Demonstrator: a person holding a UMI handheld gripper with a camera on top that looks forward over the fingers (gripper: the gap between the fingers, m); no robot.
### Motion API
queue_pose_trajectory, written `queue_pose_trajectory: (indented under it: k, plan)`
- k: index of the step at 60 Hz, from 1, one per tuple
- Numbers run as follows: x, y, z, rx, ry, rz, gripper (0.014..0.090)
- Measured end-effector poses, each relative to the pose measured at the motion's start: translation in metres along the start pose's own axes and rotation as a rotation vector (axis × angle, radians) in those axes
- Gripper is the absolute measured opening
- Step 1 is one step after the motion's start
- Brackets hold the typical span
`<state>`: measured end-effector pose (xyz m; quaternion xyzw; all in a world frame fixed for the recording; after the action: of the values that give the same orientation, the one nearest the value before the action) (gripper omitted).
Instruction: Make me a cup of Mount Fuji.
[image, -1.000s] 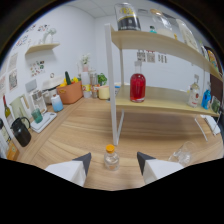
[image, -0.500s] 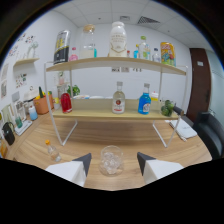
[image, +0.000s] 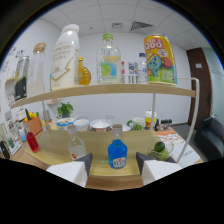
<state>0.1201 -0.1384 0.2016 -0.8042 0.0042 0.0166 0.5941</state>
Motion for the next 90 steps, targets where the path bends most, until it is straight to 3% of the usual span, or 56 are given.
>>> queue_pose_trajectory:
  k: [8,17,30,38,44,58,78,90]
  plan:
    - [0.006,-0.001,0.031,-0.011,-0.010,-0.012,0.0646]
    - [0.006,0.001,0.046,-0.024,-0.015,-0.020,0.0377]
    - [0.005,-0.004,0.033,-0.030,-0.023,0.018,0.0364]
    - [-0.001,-0.022,-0.004,0.018,-0.033,0.030,0.0363]
    - [-0.006,-0.011,-0.029,0.012,-0.031,0.042,0.0362]
    - [-0.001,0.094,-0.051,-0.156,0.050,0.000,0.0360]
    - [0.020,0.115,-0.042,-0.217,0.184,-0.733,0.0359]
    - [0.007,0.098,-0.031,-0.178,0.189,-1.274,0.0358]
